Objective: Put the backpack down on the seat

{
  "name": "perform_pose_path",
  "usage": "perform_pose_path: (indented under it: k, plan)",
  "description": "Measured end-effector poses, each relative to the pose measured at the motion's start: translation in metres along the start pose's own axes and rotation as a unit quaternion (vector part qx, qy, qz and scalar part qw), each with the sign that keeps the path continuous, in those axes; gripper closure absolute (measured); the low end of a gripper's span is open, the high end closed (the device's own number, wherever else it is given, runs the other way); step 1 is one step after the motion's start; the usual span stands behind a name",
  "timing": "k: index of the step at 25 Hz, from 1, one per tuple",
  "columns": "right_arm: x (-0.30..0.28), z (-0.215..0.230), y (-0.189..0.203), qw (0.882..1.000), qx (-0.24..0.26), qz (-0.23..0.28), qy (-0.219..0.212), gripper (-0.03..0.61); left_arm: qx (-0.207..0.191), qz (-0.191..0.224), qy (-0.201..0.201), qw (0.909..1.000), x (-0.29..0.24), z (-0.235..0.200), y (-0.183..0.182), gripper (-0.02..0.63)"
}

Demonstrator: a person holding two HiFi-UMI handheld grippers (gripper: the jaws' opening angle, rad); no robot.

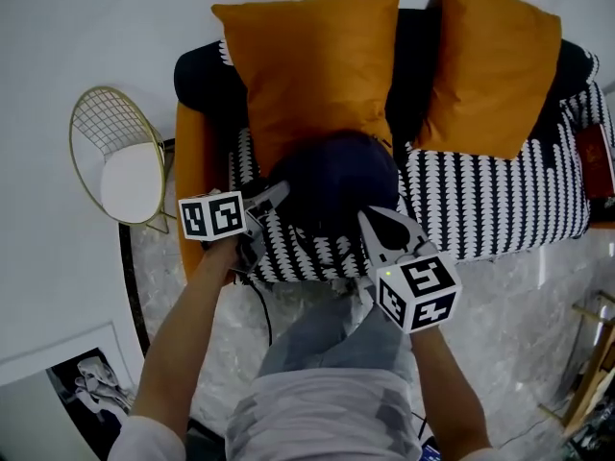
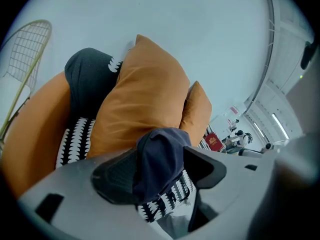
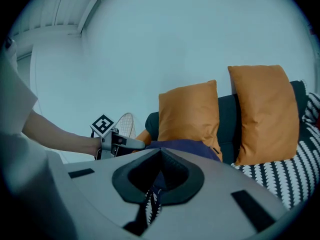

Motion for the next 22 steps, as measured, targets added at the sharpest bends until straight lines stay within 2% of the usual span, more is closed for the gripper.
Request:
perform_pose_path:
  k: [7,14,18,22]
  plan:
    - [0.003,-0.020,-0.018,1.000,0.014,0.002,-0.025,0.577,-0.017,0.029,-0.010,0.9994,0.024,0.027,-0.014,0.337]
    - [0.010,-0.039,-0.045,0.998,0.032,0.008,-0.044,0.577,-0.028,0.068,-0.004,0.9973,0.051,0.072,-0.023,0.339]
    - [0.017,-0.049,-0.062,0.998,0.041,0.012,-0.052,0.577,-0.033,0.102,0.008,0.9942,0.063,0.109,-0.032,0.364]
    - [0.027,-0.062,-0.078,0.997,0.057,0.017,-0.058,0.577,-0.046,0.115,0.026,0.9920,0.072,0.147,-0.036,0.371]
Point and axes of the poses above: the fingertips, and each gripper's own axes: x backward along the fingers, z to its right, y out of its underside, the point moved 1 cm from there along x, backward along the fingers, and after that the axes turned 13 degrees about z, right-handed, at the moved point
